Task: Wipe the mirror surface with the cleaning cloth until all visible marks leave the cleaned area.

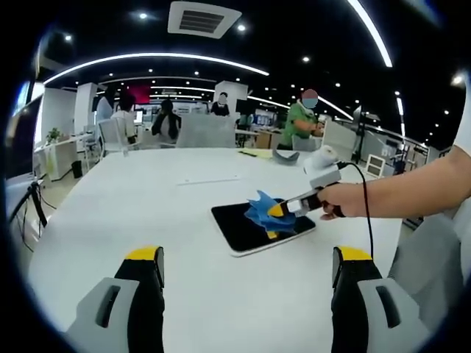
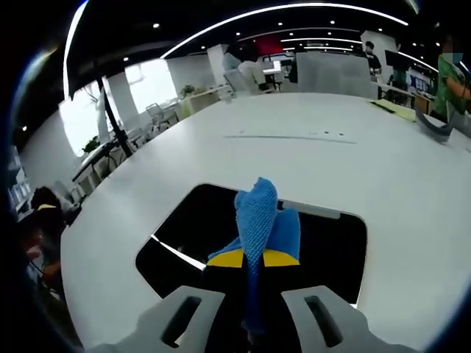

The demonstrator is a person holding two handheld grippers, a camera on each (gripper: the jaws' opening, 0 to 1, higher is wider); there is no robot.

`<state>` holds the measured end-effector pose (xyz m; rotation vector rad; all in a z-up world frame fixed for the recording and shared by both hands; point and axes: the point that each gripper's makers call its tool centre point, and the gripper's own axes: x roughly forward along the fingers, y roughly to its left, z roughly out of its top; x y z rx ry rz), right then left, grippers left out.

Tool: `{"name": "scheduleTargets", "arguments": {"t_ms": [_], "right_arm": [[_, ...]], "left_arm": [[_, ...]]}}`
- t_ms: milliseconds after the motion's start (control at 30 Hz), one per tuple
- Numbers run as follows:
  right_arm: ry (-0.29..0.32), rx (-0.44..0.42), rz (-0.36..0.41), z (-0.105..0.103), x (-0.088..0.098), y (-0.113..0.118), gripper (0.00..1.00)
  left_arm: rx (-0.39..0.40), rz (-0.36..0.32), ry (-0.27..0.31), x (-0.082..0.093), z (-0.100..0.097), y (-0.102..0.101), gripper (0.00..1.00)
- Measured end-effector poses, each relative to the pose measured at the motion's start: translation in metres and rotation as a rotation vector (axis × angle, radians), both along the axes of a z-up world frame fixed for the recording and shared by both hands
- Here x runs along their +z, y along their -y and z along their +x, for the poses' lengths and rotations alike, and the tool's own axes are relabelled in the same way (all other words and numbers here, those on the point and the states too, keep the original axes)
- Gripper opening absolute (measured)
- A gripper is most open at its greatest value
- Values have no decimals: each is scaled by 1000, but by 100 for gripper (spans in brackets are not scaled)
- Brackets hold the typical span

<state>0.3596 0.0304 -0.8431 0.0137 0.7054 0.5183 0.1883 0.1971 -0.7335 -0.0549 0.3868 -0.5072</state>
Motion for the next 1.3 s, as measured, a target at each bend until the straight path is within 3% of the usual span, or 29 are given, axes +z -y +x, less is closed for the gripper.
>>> {"name": "scheduleTargets", "arguments": {"t_ms": [600,1300], "right_arm": [[-4,40,3,-1,0,-26,2],[-5,50,19,-1,0,-34,2]], "left_arm": [[6,-9,-3,-3,3,-4,95],[11,-8,-6,-4,2,-6,95]]}}
